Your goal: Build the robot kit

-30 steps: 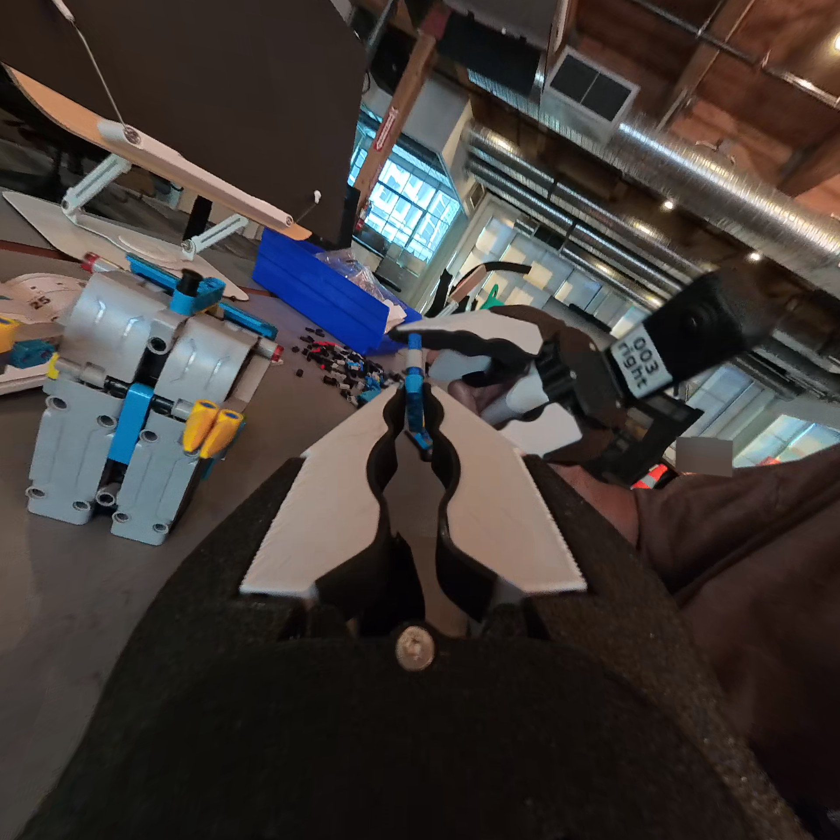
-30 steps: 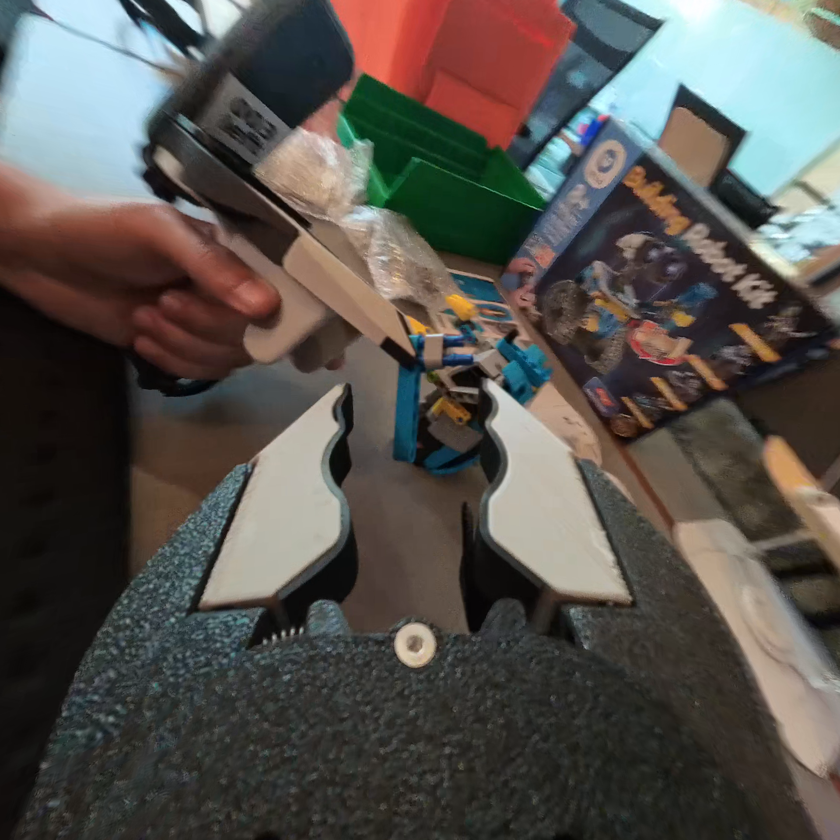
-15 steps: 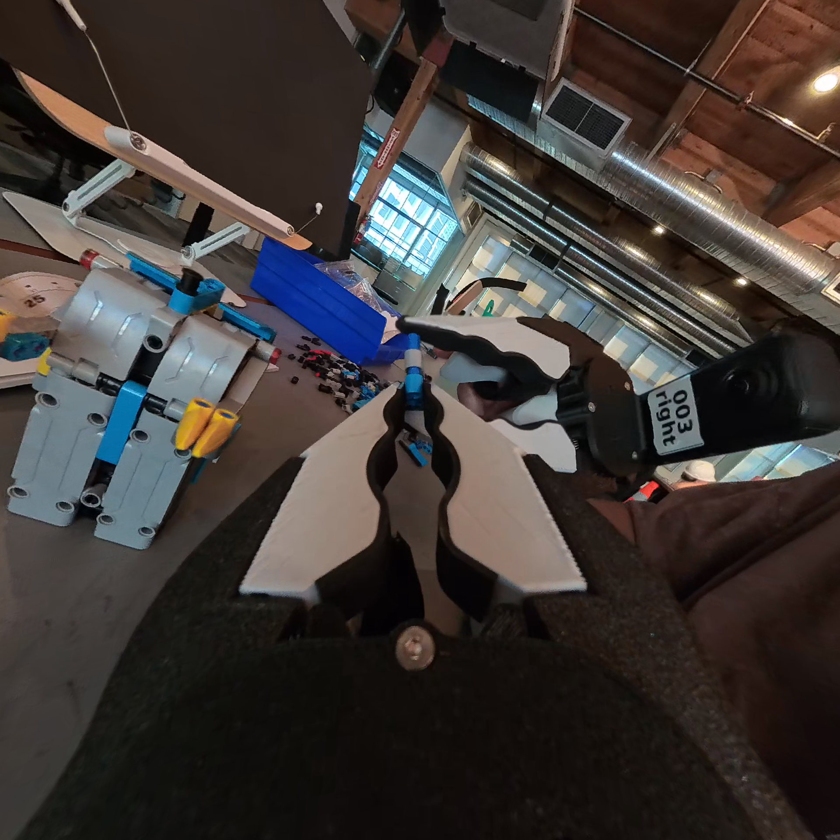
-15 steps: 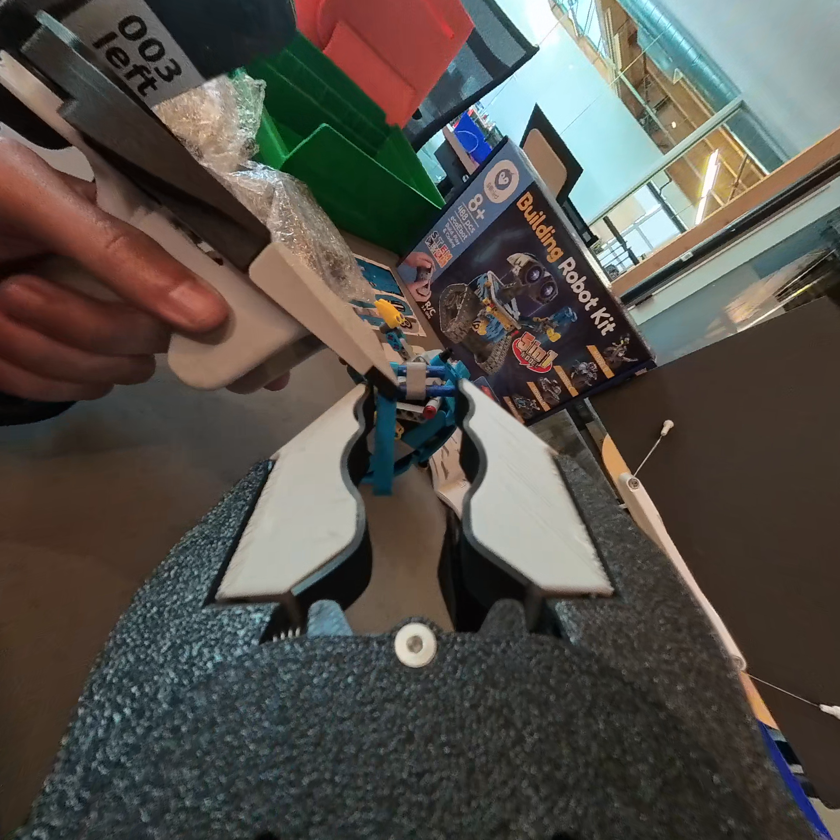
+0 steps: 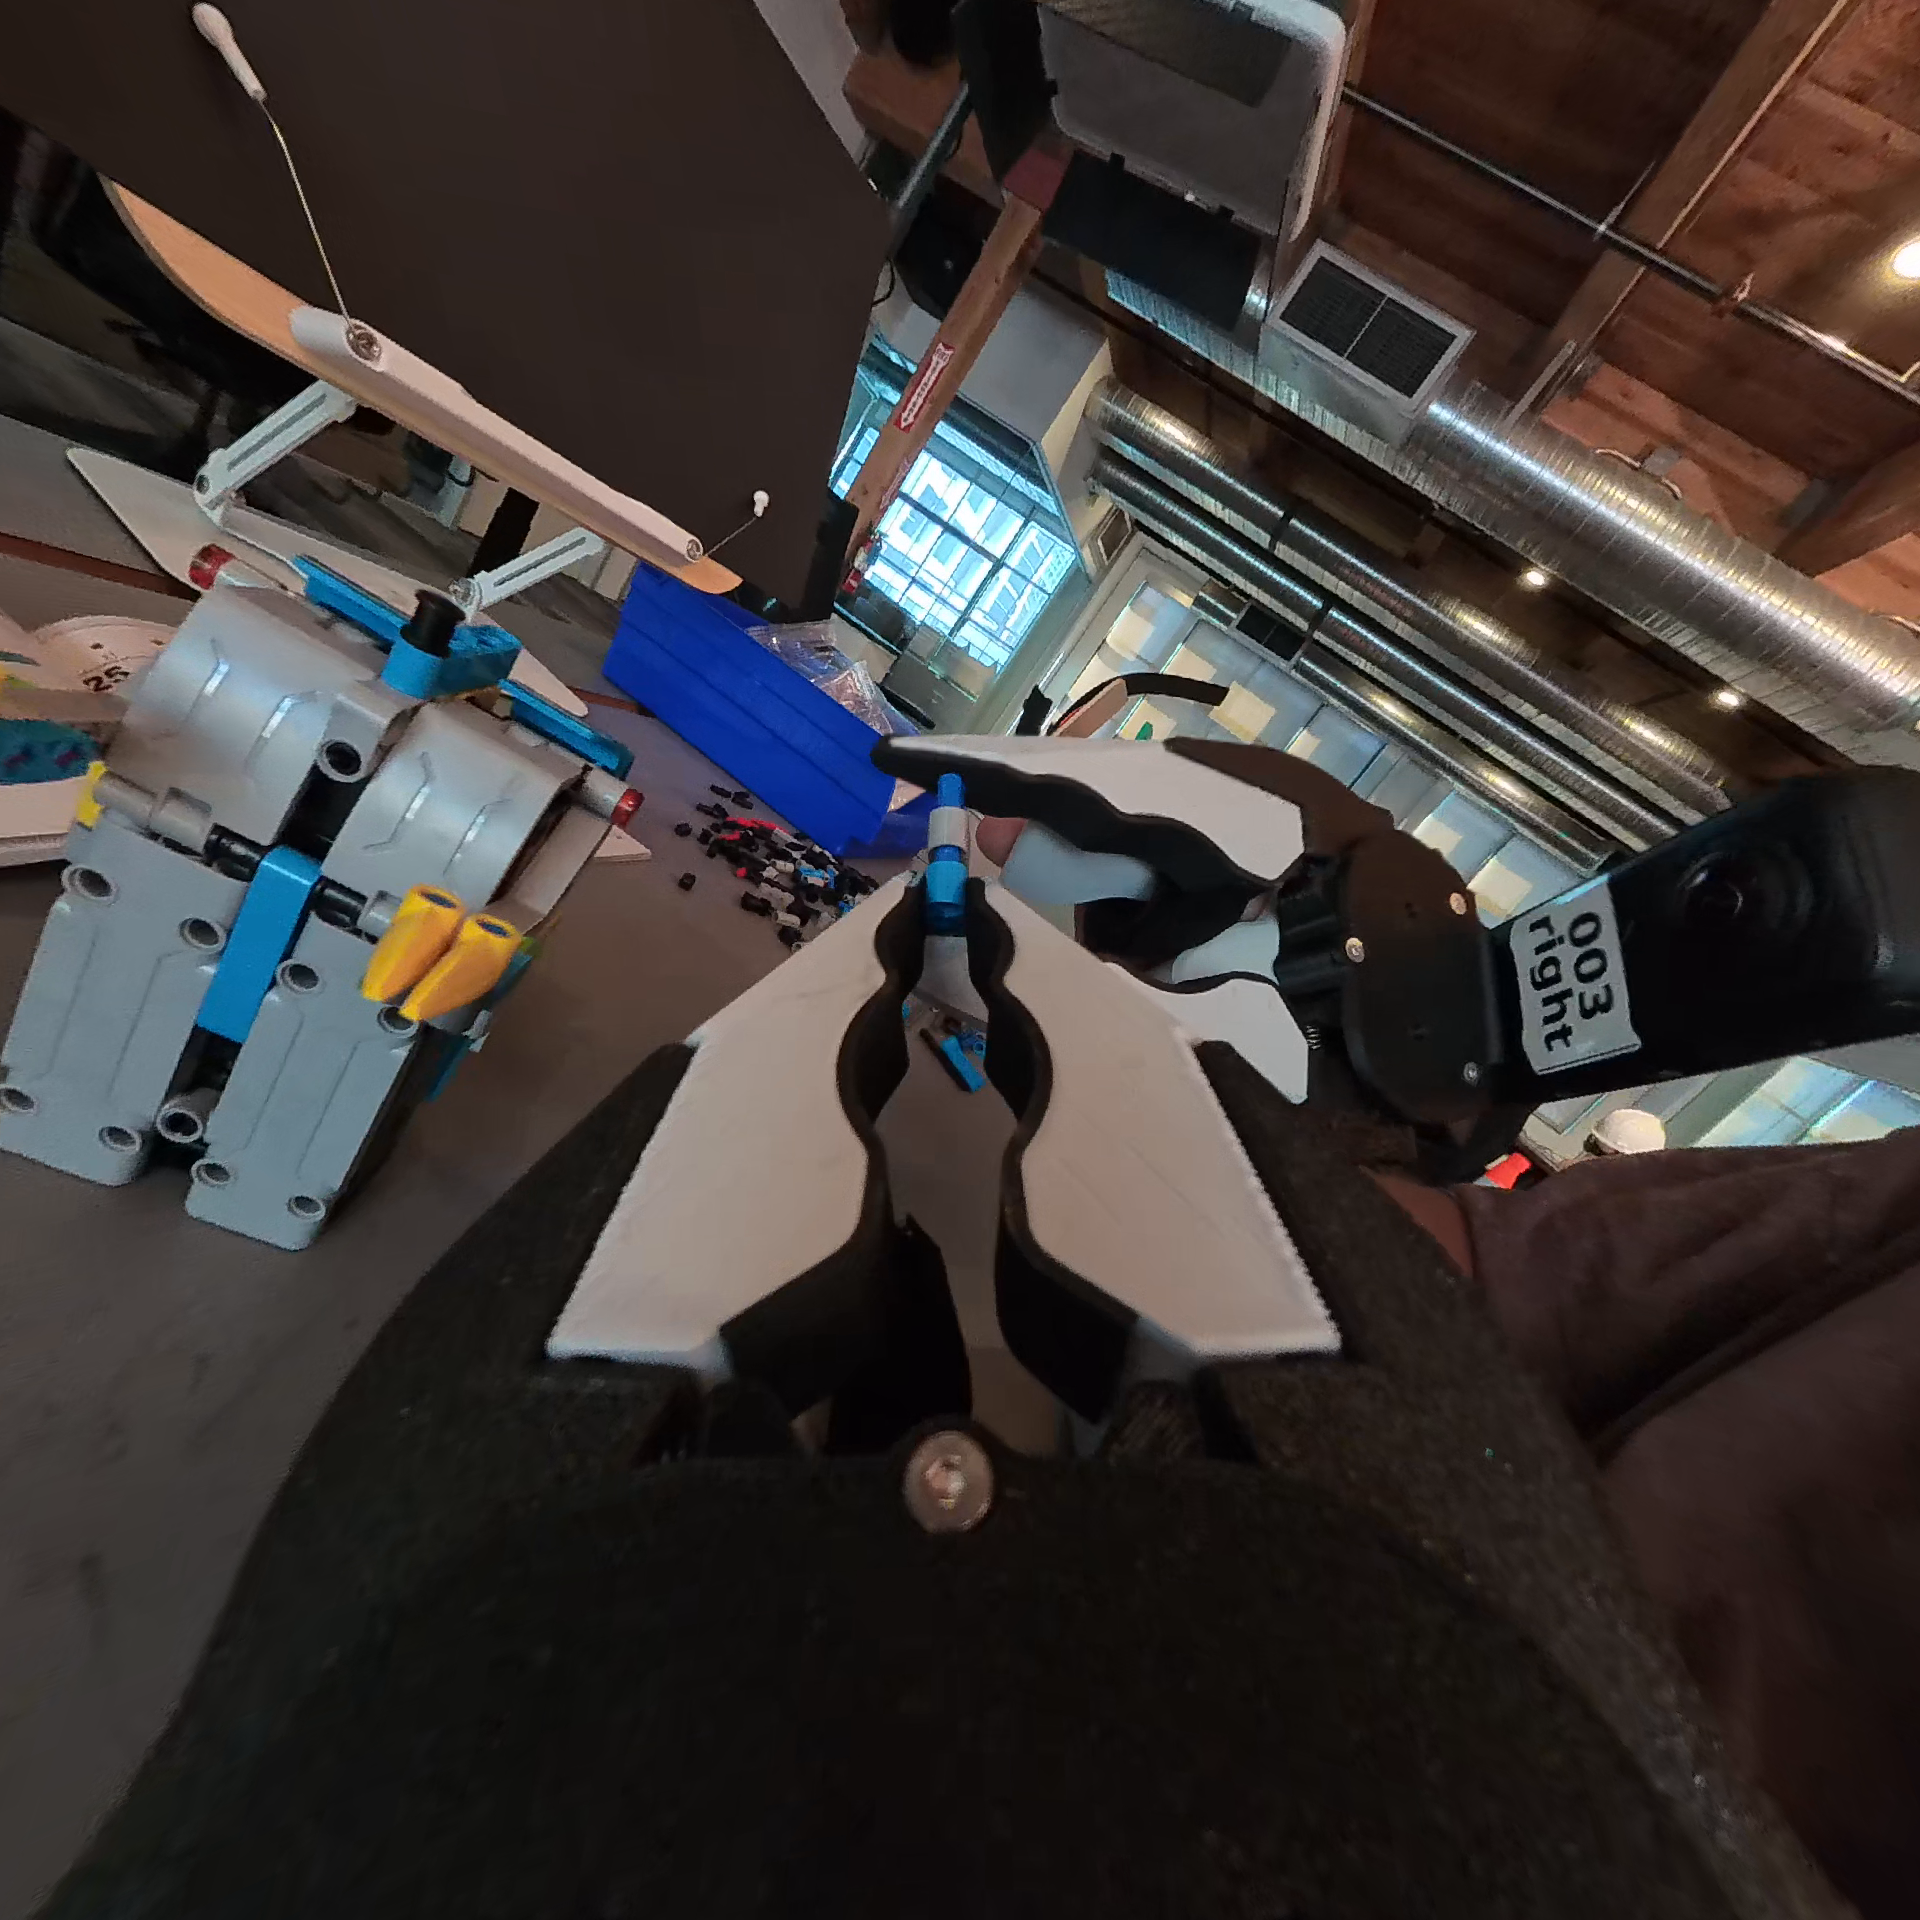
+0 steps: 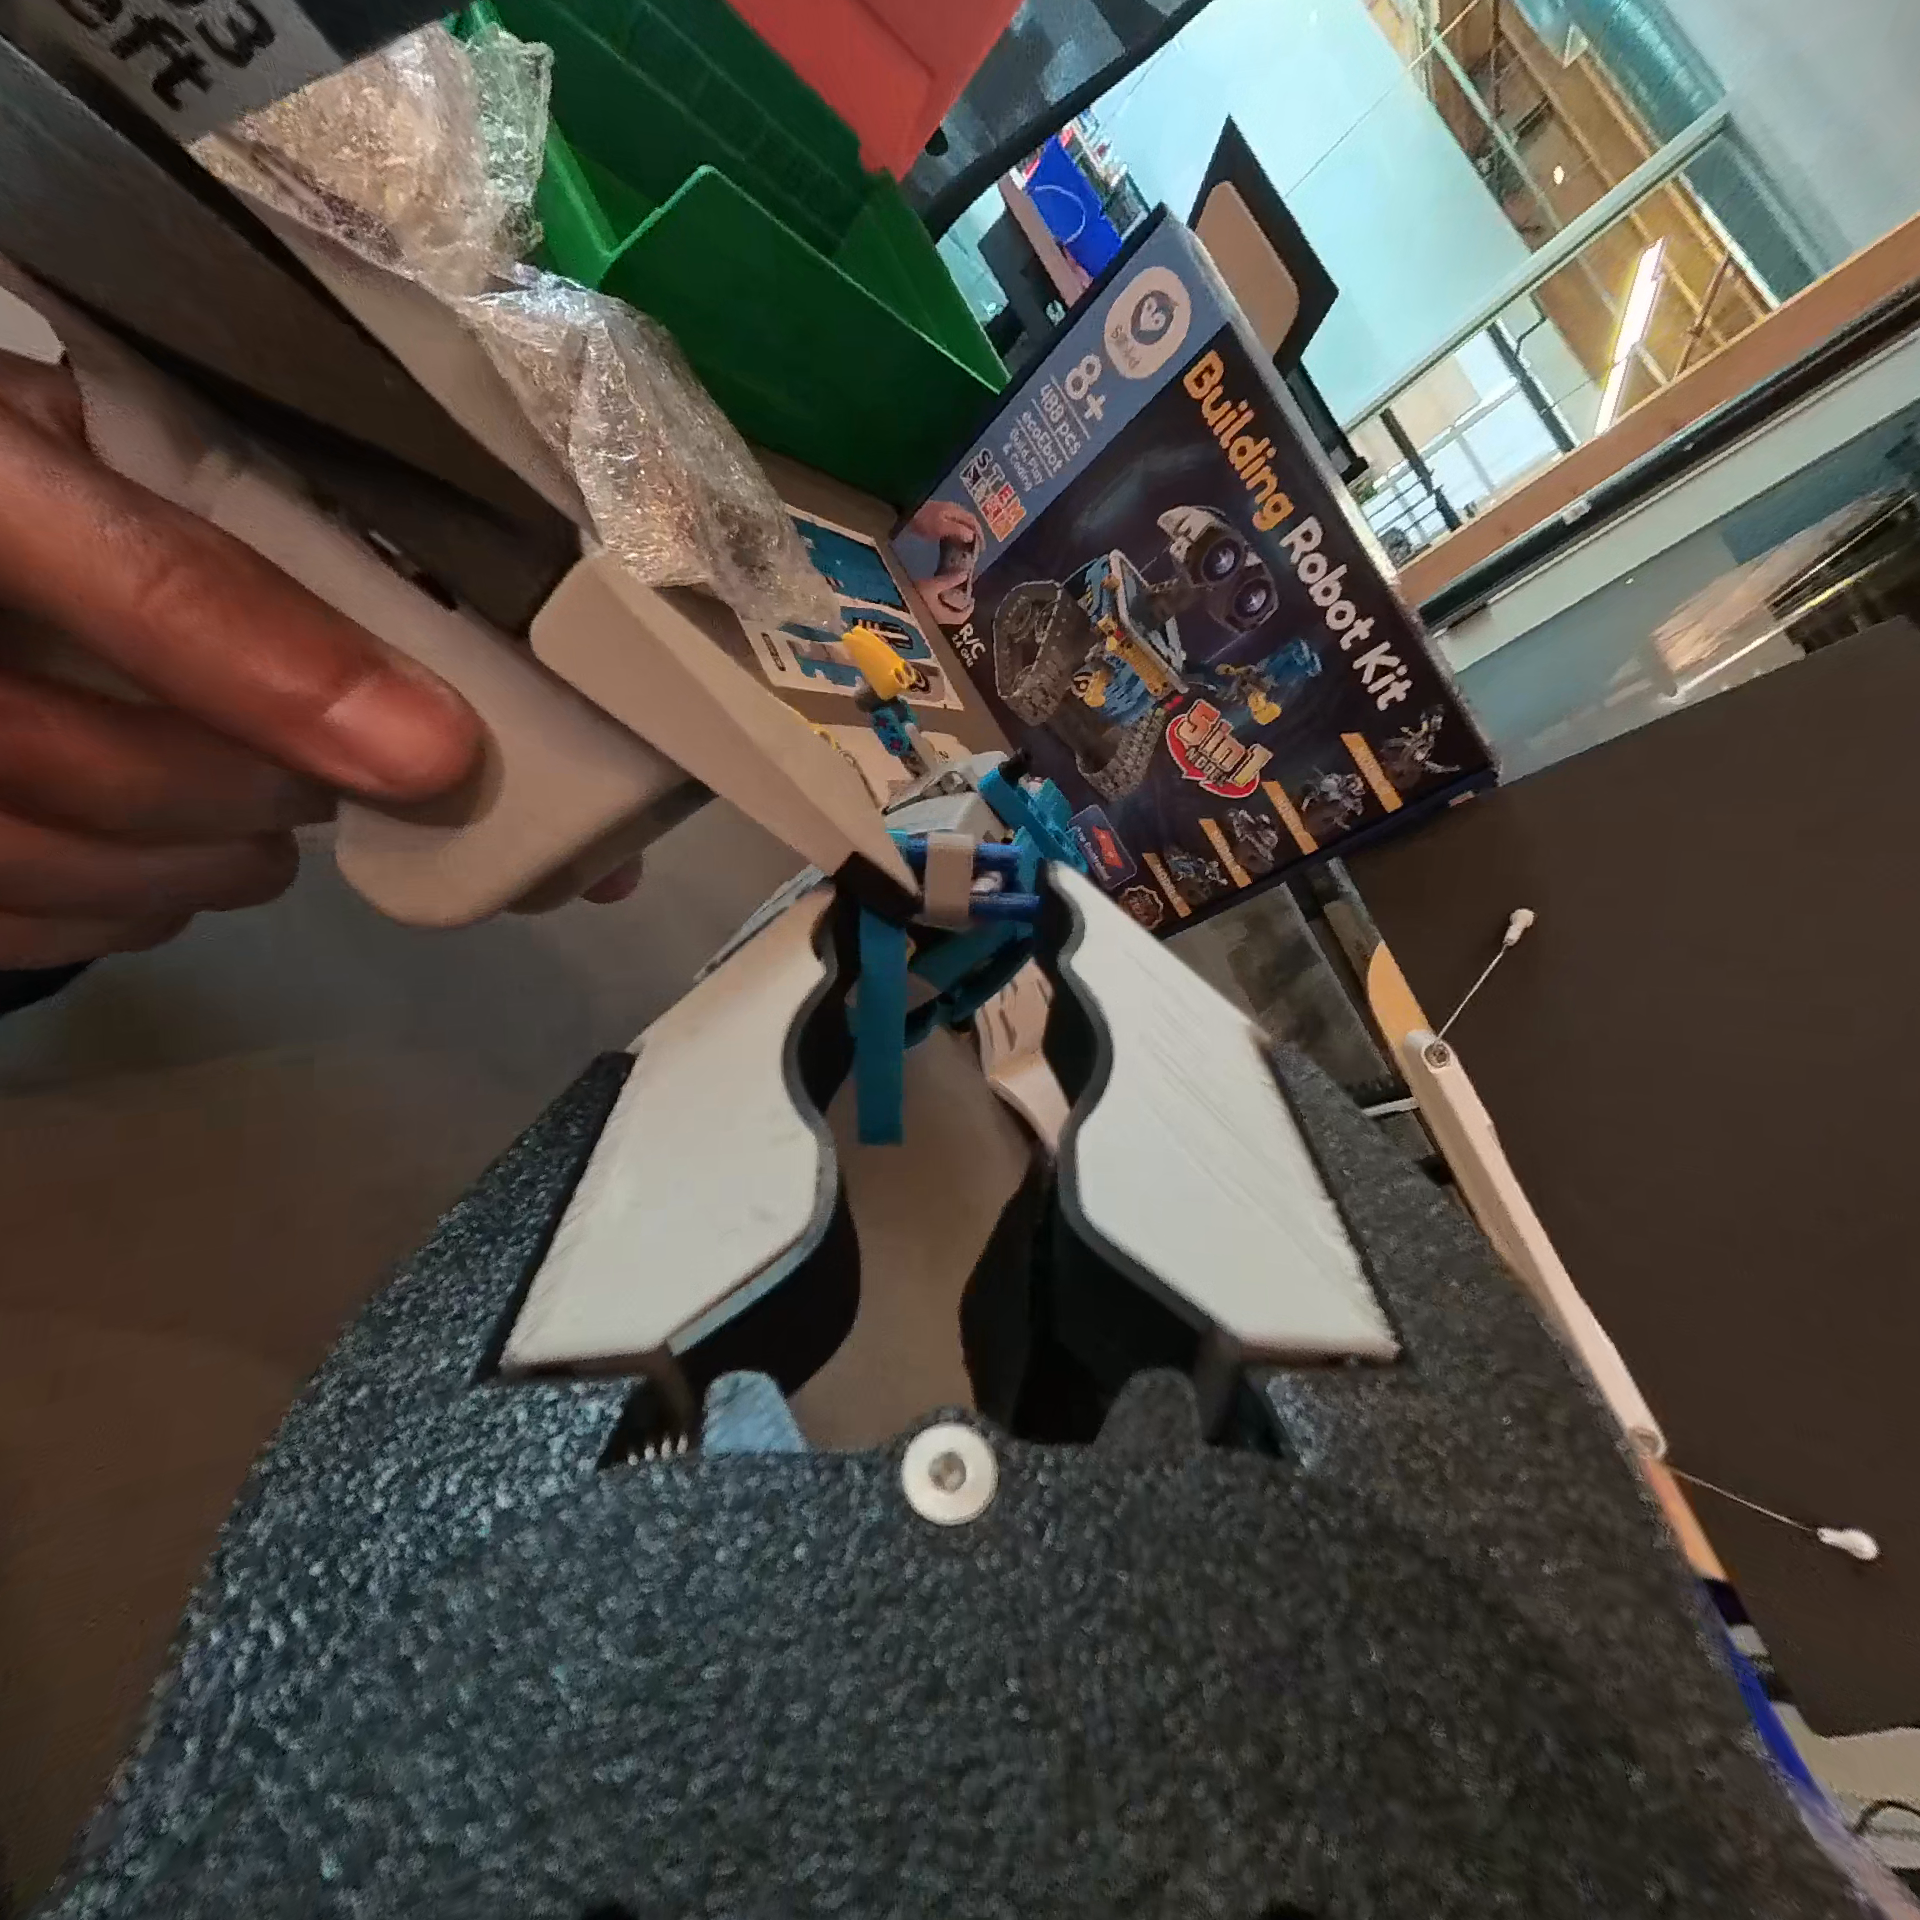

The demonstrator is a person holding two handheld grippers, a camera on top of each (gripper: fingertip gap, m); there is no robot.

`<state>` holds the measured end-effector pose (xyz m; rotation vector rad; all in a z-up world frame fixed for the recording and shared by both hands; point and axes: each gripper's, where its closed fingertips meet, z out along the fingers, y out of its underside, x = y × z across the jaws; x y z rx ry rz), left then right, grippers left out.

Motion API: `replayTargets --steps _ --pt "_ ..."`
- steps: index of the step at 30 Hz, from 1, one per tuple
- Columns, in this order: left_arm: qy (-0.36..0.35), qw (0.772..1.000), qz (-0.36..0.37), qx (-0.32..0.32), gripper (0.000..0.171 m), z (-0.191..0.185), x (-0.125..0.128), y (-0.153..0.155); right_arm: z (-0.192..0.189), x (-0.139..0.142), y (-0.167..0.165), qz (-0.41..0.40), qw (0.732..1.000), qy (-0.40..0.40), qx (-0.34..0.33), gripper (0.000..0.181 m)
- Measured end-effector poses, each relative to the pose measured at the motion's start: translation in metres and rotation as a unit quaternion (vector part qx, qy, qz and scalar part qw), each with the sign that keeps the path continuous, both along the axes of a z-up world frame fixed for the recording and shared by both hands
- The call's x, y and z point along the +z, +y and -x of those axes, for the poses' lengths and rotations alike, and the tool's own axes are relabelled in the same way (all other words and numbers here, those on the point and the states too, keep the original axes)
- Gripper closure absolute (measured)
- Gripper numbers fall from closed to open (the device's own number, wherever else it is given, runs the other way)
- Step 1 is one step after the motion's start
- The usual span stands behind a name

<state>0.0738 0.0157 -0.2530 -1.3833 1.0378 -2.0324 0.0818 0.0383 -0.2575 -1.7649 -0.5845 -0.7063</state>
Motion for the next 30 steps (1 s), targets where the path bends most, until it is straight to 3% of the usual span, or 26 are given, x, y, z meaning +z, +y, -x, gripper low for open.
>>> replayTargets --steps 5,12,16,18,20,22,26,30 --pt "0.003 1.000 -0.010 0.001 0.165 0.001 -0.002 -0.002 0.003 0.000 -0.002 0.003 1.000 -0.028 0.009 0.149" --pt "-0.004 1.000 -0.031 0.007 0.165 0.002 0.002 -0.006 0.007 0.004 -0.004 -0.022 0.999 -0.021 0.035 0.149" --pt "0.012 1.000 -0.009 0.003 0.165 -0.003 -0.002 -0.002 0.000 -0.002 0.000 0.005 1.000 0.002 0.026 0.146" --pt "0.019 1.000 -0.014 0.009 0.165 -0.005 -0.005 -0.001 0.005 -0.003 0.000 0.003 0.999 0.007 0.034 0.130" --pt "0.015 1.000 -0.009 0.004 0.165 -0.005 -0.003 -0.003 0.015 0.000 -0.001 -0.005 0.999 0.022 0.048 0.130" --pt "0.018 1.000 -0.012 0.001 0.165 -0.005 -0.004 -0.004 0.009 -0.007 0.003 0.012 1.000 0.006 0.023 0.138" --pt "0.016 0.999 -0.028 -0.001 0.165 -0.004 -0.004 -0.008 0.005 -0.008 0.004 0.011 1.000 -0.005 0.013 0.137" --pt "0.015 0.999 -0.030 0.000 0.165 -0.004 -0.004 -0.008 0.000 -0.002 0.002 -0.007 1.000 -0.013 -0.005 0.125"
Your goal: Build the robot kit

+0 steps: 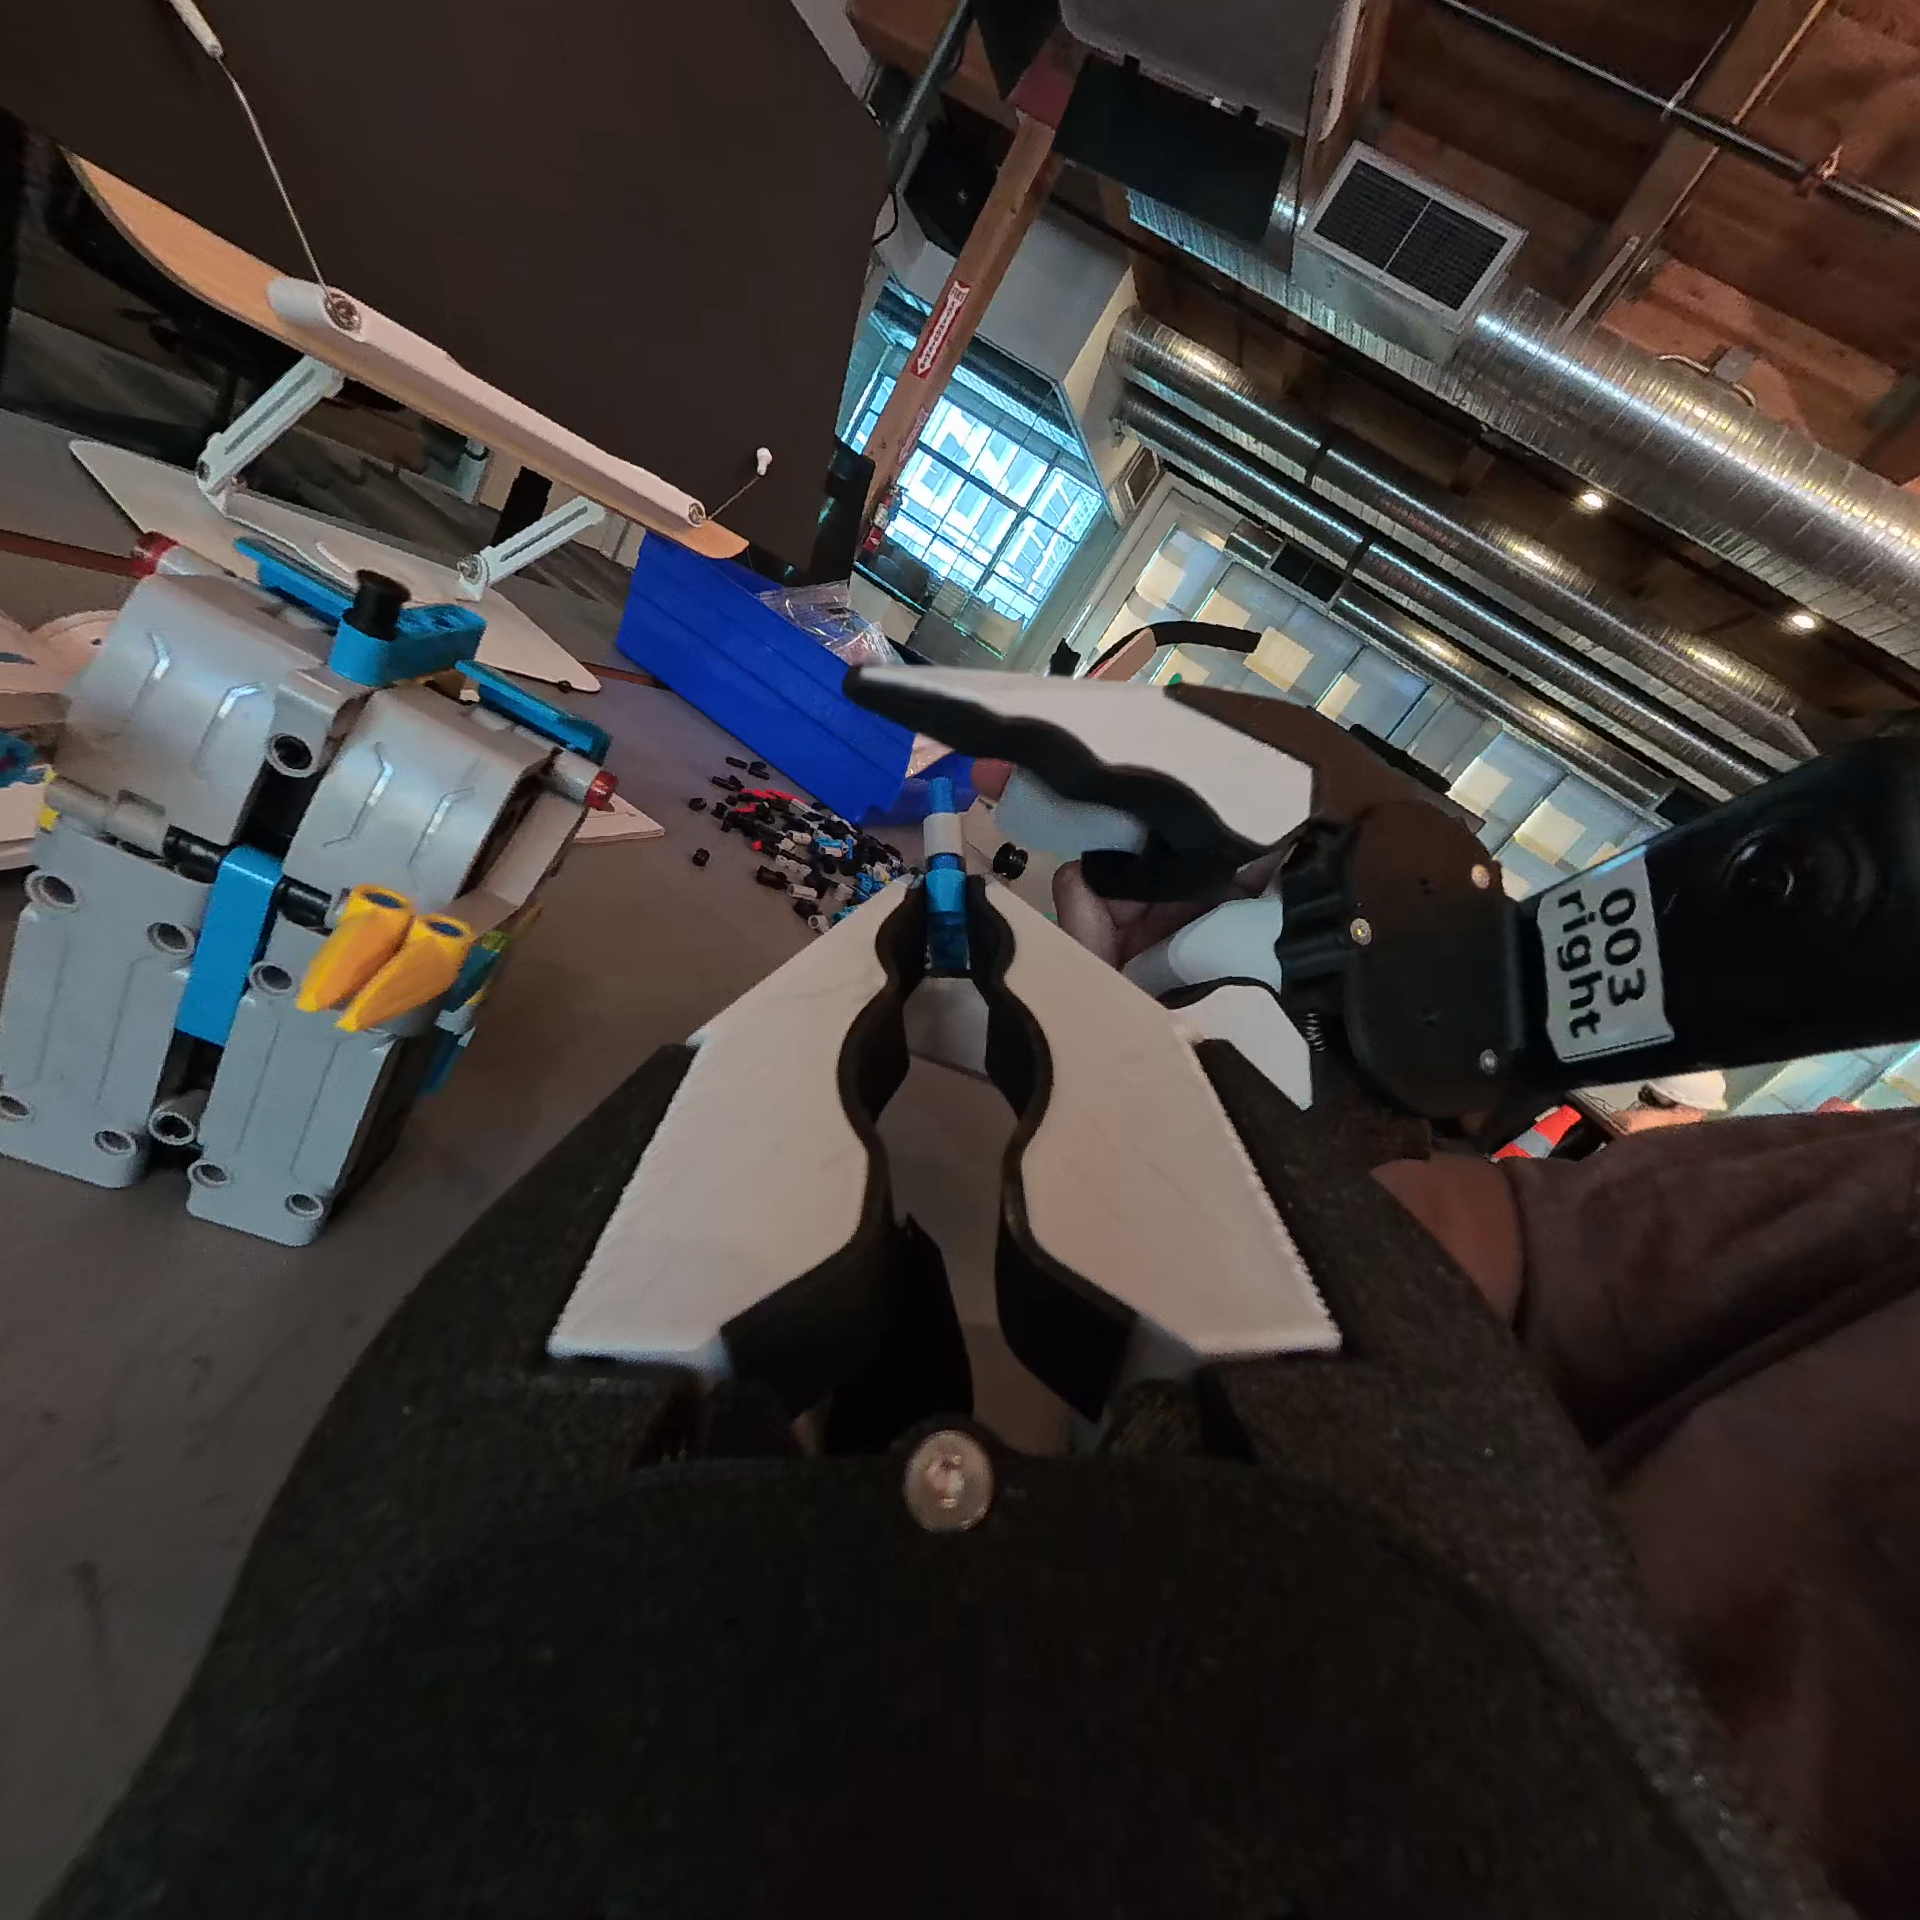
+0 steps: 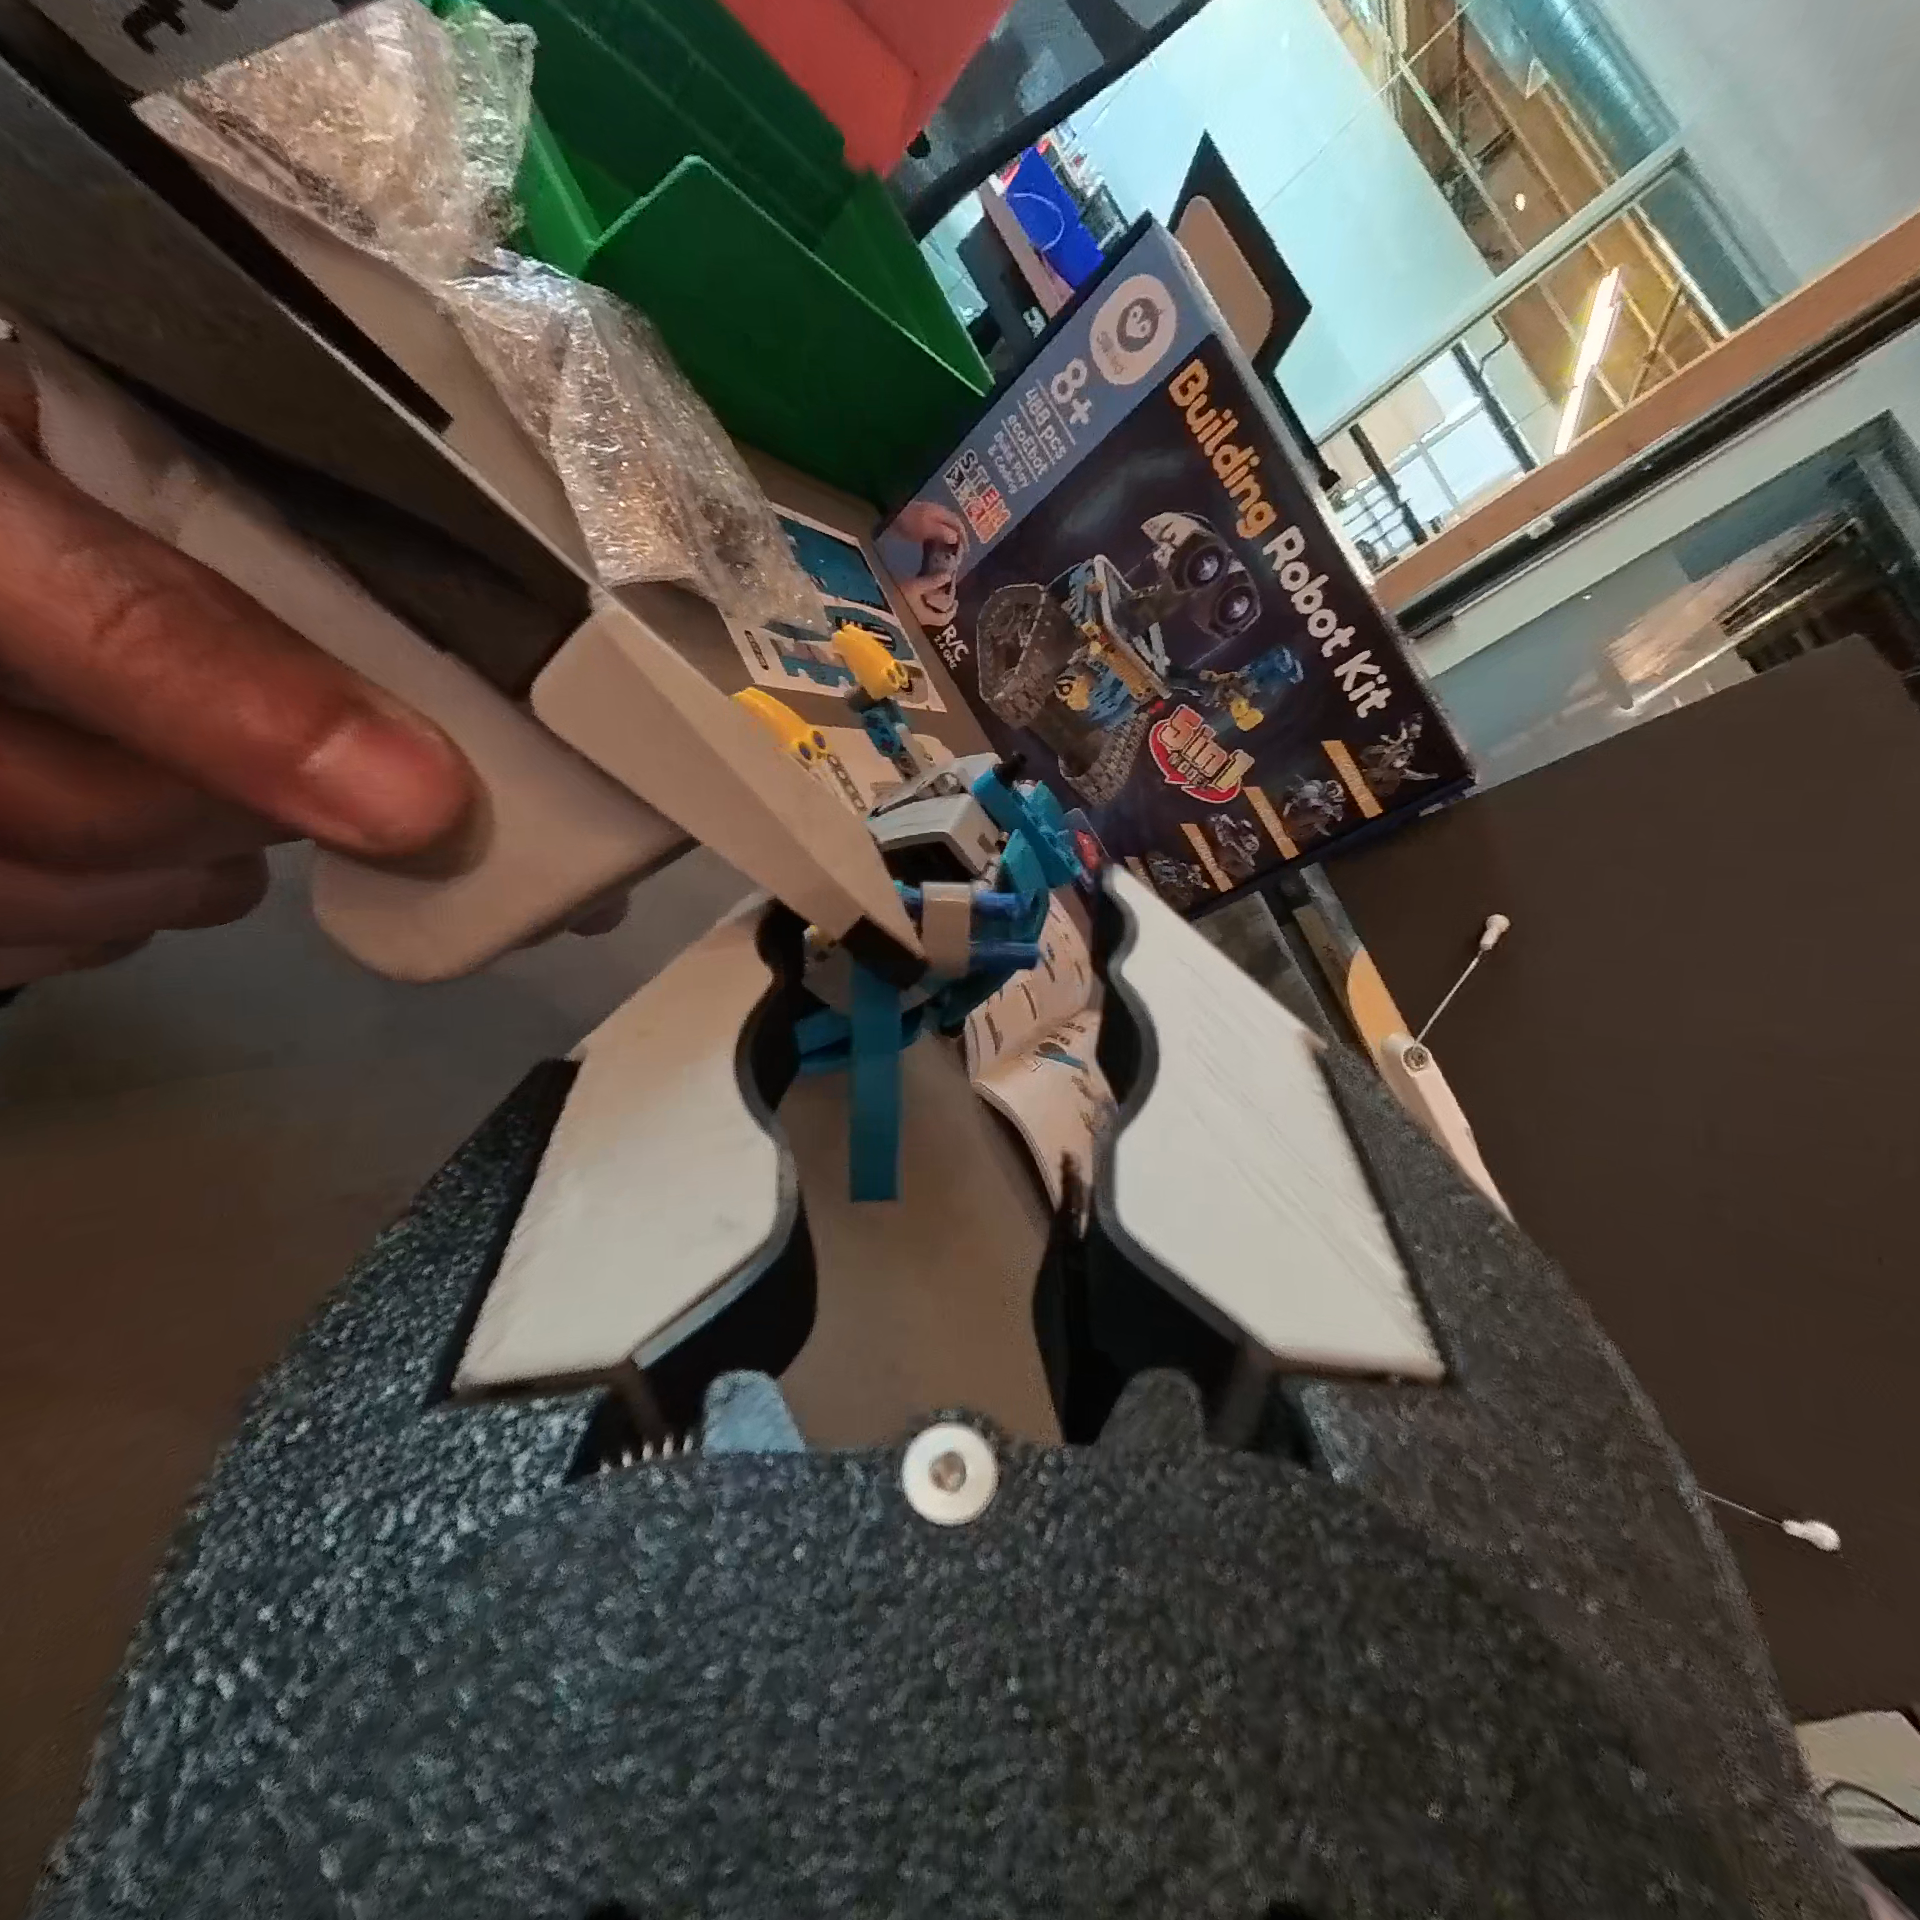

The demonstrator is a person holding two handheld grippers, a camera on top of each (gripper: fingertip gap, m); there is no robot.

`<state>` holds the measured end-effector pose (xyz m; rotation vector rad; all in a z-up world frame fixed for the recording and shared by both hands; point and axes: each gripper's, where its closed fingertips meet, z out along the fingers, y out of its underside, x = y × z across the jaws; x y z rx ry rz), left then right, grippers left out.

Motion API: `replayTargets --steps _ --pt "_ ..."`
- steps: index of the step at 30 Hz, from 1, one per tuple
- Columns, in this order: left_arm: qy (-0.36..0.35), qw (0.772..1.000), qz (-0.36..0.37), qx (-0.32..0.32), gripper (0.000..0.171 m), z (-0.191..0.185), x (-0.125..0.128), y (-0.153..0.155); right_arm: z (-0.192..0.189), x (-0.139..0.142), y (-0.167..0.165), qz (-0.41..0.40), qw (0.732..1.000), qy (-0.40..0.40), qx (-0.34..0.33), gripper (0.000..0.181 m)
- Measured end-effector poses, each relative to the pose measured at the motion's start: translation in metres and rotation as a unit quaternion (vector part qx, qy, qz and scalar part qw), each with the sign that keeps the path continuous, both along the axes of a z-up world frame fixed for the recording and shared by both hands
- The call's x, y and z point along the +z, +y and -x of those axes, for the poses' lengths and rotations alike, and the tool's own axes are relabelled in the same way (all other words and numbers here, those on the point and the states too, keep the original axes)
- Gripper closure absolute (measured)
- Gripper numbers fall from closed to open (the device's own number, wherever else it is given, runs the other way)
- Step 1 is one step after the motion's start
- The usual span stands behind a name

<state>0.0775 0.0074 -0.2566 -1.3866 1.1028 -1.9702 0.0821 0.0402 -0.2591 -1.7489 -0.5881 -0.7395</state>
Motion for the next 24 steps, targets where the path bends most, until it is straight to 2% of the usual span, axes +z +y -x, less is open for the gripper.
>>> replayTargets --steps 2,8,10,21,24 --pt "0.003 1.000 -0.003 0.004 0.165 -0.001 -0.001 0.001 0.002 -0.006 0.002 0.017 1.000 0.006 0.006 0.136" --pt "0.010 1.000 -0.019 0.016 0.166 0.000 -0.004 0.002 0.002 -0.009 0.002 0.034 0.999 -0.029 0.010 0.142" --pt "0.010 0.999 -0.026 0.024 0.166 -0.001 -0.004 0.003 0.001 -0.011 0.001 0.034 0.999 -0.016 0.014 0.148" --pt "0.024 0.998 -0.032 0.041 0.166 -0.006 -0.009 0.004 0.001 -0.015 0.004 0.027 0.999 -0.017 -0.008 0.148" --pt "0.019 0.999 -0.033 0.033 0.163 -0.008 -0.004 0.005 -0.004 -0.012 0.005 0.032 0.998 0.047 0.014 0.147"
